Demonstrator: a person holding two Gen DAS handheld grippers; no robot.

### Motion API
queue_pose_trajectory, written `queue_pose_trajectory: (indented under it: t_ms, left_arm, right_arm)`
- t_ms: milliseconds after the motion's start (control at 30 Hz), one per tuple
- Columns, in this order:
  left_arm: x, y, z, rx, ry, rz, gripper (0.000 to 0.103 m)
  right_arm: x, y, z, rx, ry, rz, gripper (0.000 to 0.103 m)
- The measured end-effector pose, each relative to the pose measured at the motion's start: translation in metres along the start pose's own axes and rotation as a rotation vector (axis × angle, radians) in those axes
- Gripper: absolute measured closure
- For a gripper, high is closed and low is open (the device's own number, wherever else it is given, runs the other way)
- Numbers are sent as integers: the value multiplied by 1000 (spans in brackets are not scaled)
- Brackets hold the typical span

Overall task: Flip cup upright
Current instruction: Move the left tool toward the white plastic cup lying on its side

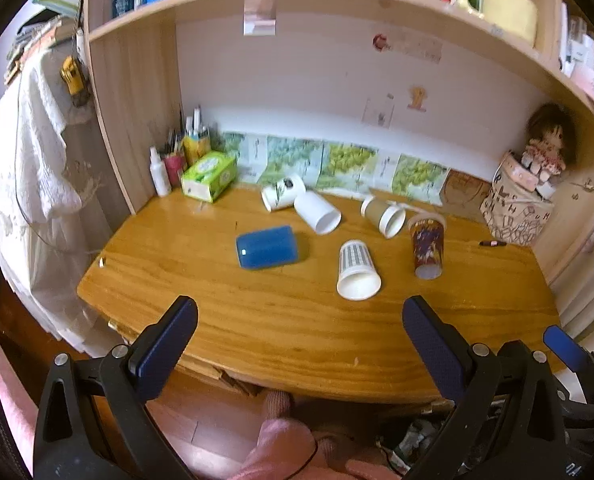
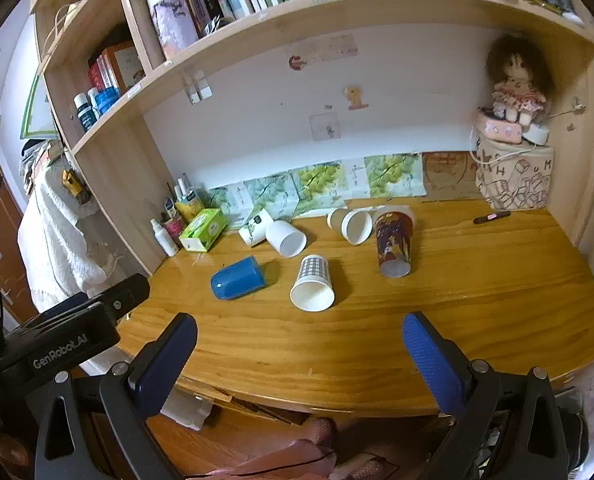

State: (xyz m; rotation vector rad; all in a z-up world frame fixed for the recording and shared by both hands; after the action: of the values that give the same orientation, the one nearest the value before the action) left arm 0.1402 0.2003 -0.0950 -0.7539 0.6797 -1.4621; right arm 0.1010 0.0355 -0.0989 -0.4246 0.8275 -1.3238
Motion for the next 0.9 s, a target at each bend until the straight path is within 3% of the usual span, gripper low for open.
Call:
queue_pose_trajectory:
  t_ms: [367, 633, 900]
  left_arm:
    - [8, 41, 0, -133, -3, -17, 1]
    - [18, 72, 30, -166, 13, -53, 1]
    - [15, 103, 72, -185, -1, -74, 1]
  right_arm:
    - [5, 35, -6, -140, 12, 2, 0]
    - [9, 64, 9, -202, 1, -25, 0]
    - [11, 98, 49, -205, -5, -34, 0]
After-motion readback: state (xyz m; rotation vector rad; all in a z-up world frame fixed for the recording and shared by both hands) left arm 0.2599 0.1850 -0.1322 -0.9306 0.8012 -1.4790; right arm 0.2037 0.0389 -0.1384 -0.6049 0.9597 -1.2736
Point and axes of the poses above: each gripper's, at about its wrist camera, not at the fingertips, and y roughly the way its jaws point, x to its right, z to its top, the point moved 10 cm from there along y, roughly the way its jaws point, and after that the axes turned 7 degrees about -x, right-handed, at the moved point
